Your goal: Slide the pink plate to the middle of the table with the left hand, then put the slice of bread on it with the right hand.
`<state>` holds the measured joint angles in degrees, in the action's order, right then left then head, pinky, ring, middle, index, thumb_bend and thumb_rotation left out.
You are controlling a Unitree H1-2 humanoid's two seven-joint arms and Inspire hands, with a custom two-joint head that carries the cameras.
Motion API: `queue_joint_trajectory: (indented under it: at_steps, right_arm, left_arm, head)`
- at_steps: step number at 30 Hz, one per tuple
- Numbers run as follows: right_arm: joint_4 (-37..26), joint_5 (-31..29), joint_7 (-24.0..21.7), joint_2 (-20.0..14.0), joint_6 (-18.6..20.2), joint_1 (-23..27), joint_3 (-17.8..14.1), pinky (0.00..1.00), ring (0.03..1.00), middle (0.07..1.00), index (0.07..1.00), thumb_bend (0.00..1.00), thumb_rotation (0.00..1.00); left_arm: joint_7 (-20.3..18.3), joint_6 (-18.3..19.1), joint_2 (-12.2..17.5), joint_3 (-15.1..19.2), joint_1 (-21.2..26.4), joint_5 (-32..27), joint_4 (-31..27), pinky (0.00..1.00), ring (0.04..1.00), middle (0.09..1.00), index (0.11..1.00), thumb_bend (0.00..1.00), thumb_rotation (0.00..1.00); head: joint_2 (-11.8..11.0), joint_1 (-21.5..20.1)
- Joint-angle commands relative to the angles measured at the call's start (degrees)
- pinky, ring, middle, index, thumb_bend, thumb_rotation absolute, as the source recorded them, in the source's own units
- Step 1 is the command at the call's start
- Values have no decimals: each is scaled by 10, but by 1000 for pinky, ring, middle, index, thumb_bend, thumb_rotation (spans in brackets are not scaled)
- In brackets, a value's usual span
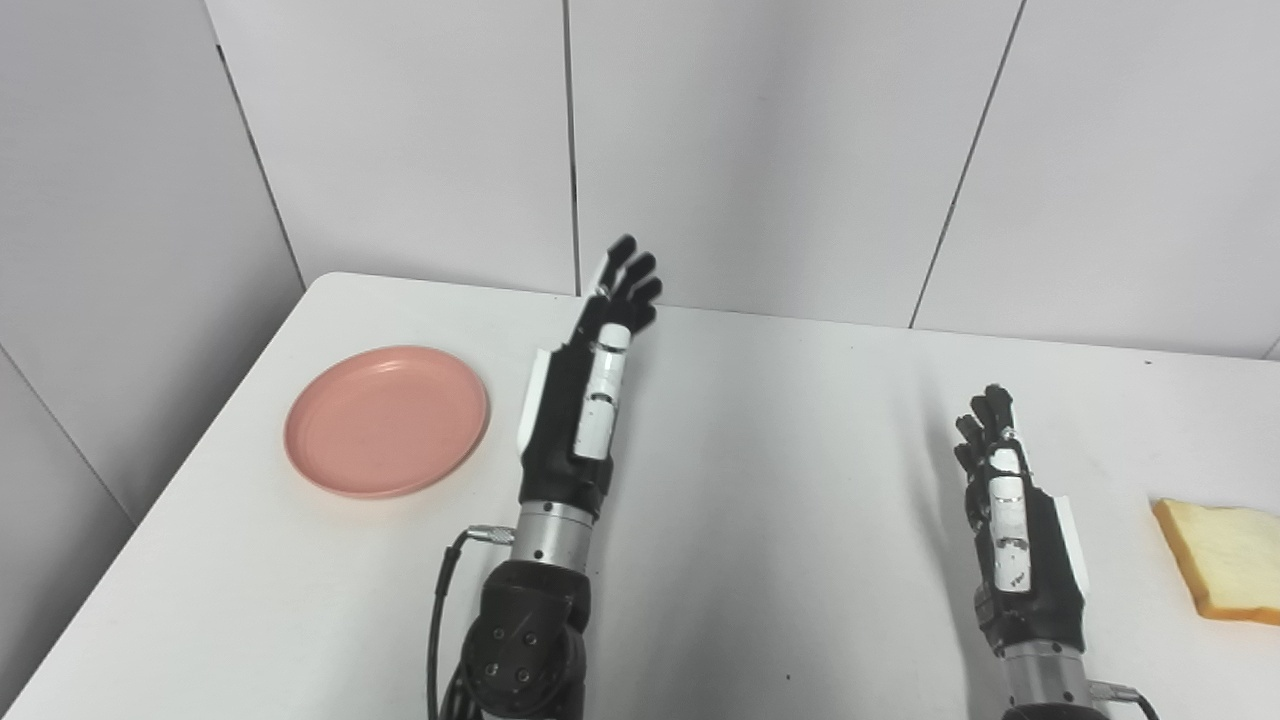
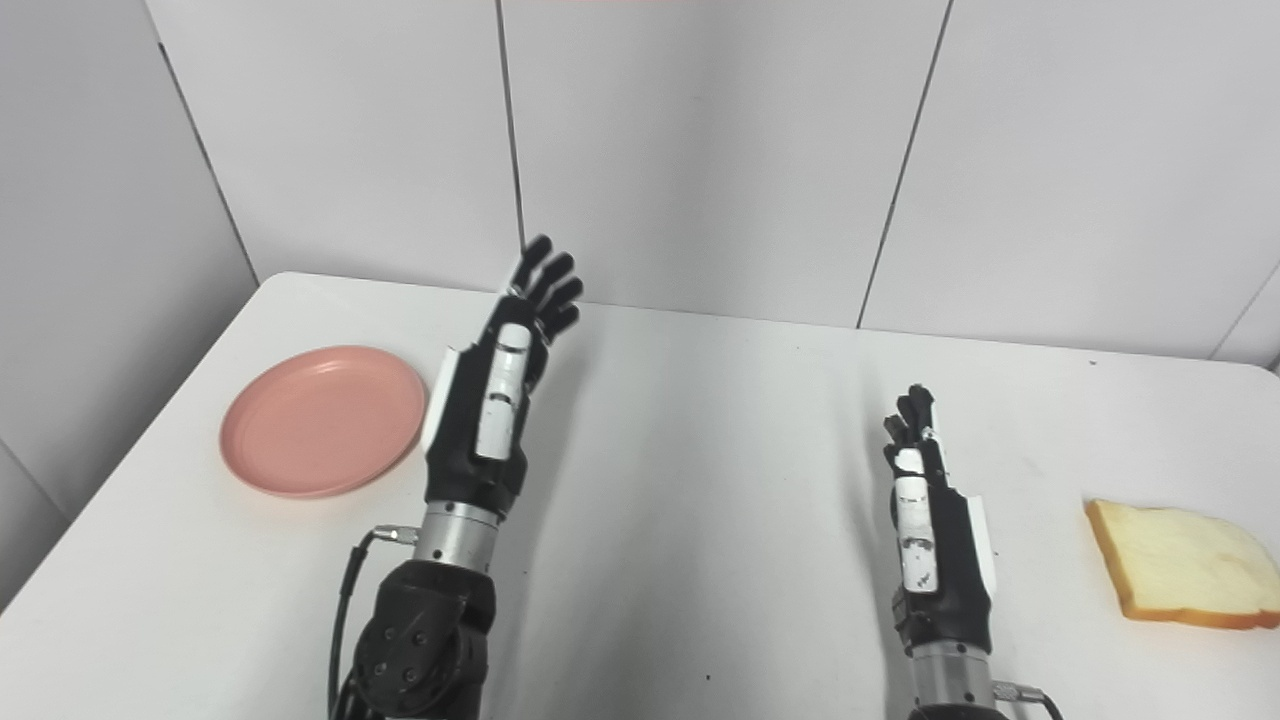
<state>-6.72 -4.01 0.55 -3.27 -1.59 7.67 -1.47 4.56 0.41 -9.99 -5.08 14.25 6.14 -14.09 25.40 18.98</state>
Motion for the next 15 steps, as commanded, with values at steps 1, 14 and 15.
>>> queue_joint_trajectory:
  at_steps: [1, 14, 15]
  right_arm:
    - [-18, -3, -7, -6, -5, 19, -6, 999, 976, 985, 989, 400, 1000]
    - [-7, -29, -15, -26, -11, 31, -19, 1000, 993, 1000, 1000, 356, 1000]
    - [-8, -26, -14, -27, -12, 32, -20, 1000, 992, 999, 1000, 353, 1000]
  left_arm:
    - [5, -12, 1, 6, 24, -3, -24, 932, 913, 928, 922, 500, 1000]
    - [39, -38, 56, 127, 52, -49, -53, 909, 918, 928, 922, 508, 1000]
    - [43, -38, 61, 139, 52, -57, -52, 903, 914, 924, 917, 516, 1000]
  head:
    - [1, 2]
    - [8, 26]
    - [8, 26]
